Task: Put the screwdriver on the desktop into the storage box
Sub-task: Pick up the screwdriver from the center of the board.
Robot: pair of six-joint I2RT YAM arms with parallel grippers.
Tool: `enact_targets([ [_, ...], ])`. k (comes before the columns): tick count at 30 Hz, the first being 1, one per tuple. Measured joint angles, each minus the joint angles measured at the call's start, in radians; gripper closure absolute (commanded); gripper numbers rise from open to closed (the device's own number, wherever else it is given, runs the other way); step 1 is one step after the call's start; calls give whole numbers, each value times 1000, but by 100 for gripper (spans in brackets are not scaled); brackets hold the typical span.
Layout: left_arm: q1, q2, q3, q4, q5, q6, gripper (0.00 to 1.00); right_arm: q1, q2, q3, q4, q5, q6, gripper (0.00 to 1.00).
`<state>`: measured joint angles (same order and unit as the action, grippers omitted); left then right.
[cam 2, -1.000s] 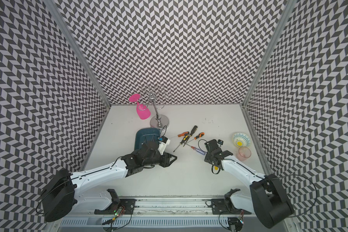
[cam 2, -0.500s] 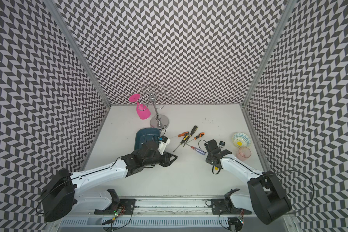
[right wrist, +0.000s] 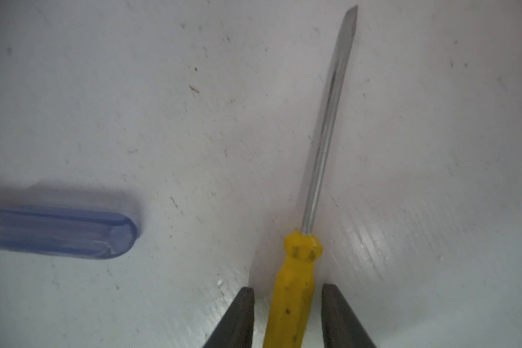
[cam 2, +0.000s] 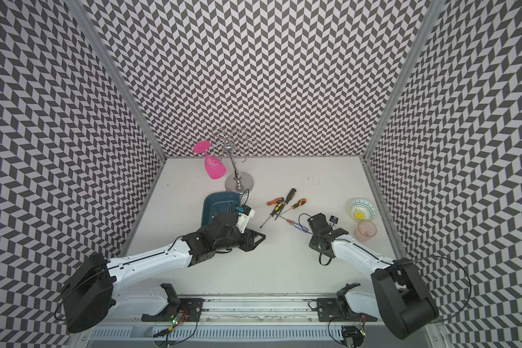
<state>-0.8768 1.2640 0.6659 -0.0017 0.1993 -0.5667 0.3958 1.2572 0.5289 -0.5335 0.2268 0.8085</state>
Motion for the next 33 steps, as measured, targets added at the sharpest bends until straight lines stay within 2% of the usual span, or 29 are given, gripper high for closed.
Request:
enact_targets([
  [20,0,-11,-22,17,0,-12,54,6,-41,-18,-5,-44,8,60],
  [26,0,-15,-30,25,0,-15,54,8,-42,-23,-3,-45,11,70],
  [33,0,-24,-33,27,0,-22,54,9,-43,-30,19,-48,10,89],
])
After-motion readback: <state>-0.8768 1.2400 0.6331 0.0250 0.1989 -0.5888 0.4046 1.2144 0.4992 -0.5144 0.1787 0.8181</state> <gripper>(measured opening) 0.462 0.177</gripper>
